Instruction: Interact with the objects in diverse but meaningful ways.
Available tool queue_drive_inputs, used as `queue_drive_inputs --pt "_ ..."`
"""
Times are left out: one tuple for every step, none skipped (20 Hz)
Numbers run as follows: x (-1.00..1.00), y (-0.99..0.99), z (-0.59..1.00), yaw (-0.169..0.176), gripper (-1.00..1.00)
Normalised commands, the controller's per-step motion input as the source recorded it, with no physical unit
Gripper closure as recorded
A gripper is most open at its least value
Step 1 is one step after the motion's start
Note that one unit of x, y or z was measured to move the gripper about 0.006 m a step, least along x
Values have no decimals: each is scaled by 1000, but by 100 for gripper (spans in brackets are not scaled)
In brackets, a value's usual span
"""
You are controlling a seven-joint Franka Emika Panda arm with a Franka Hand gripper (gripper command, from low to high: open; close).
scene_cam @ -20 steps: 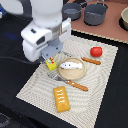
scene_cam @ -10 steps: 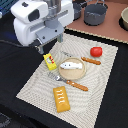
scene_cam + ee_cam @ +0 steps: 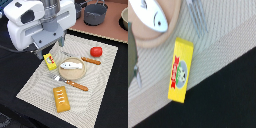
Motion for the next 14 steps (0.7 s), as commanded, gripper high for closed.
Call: queue_drive_inputs --pt "731 -614 0 -40 -100" --pt "729 -611 0 -40 -100" --pt "731 -603 0 -44 -100" --pt "709 -609 -69 -47 -100" --pt "686 -600 -114 -46 -100" --pt "671 -594 -149 -47 -100" --pt "646 -557 -194 -50 -100" --pt "580 -529 -240 -52 -100" --pt "526 -460 -297 -50 -100" --pt "446 -386 -354 -47 -100" --pt "349 -314 -371 -66 -100" --pt "223 -280 -426 -66 -100" --pt "194 -191 -443 -59 -100" --pt "206 -100 -420 -55 -100"
